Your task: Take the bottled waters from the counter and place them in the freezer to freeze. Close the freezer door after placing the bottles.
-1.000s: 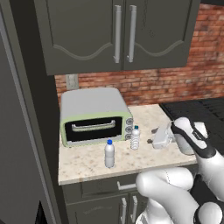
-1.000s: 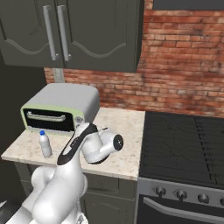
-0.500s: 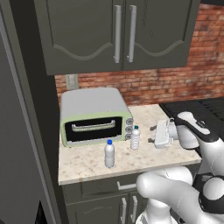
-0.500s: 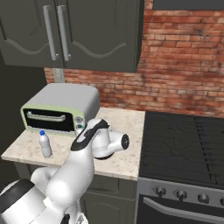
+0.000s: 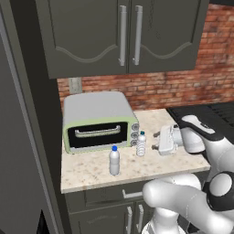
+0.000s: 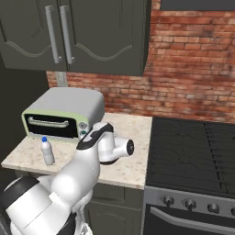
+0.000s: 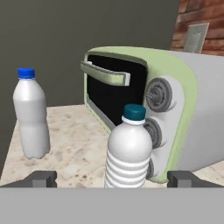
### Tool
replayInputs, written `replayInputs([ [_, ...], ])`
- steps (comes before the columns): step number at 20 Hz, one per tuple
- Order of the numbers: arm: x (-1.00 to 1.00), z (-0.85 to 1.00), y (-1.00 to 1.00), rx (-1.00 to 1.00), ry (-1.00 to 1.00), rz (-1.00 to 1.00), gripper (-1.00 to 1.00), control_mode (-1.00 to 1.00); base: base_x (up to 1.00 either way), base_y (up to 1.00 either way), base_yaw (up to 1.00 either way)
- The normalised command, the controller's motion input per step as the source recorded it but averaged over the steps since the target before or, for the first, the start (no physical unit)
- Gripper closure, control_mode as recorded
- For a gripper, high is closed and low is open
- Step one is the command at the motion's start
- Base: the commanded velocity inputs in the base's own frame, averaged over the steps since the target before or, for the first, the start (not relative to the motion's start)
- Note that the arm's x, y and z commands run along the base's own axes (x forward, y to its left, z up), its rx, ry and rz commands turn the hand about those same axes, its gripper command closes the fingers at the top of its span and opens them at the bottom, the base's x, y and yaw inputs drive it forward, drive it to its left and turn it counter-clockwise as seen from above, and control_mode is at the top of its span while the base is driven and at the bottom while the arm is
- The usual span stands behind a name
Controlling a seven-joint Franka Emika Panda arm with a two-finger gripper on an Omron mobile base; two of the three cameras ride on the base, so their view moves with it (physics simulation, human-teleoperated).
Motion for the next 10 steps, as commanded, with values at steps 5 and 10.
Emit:
replayInputs([
  [5,0.15,-0.13,0.16,0.00,0.00,0.00,-1.00,-1.00,0.00,0.00,0.00],
  [10,0.21,-0.12,0.14,0.00,0.00,0.00,-1.00,-1.00,0.00,0.00,0.00],
])
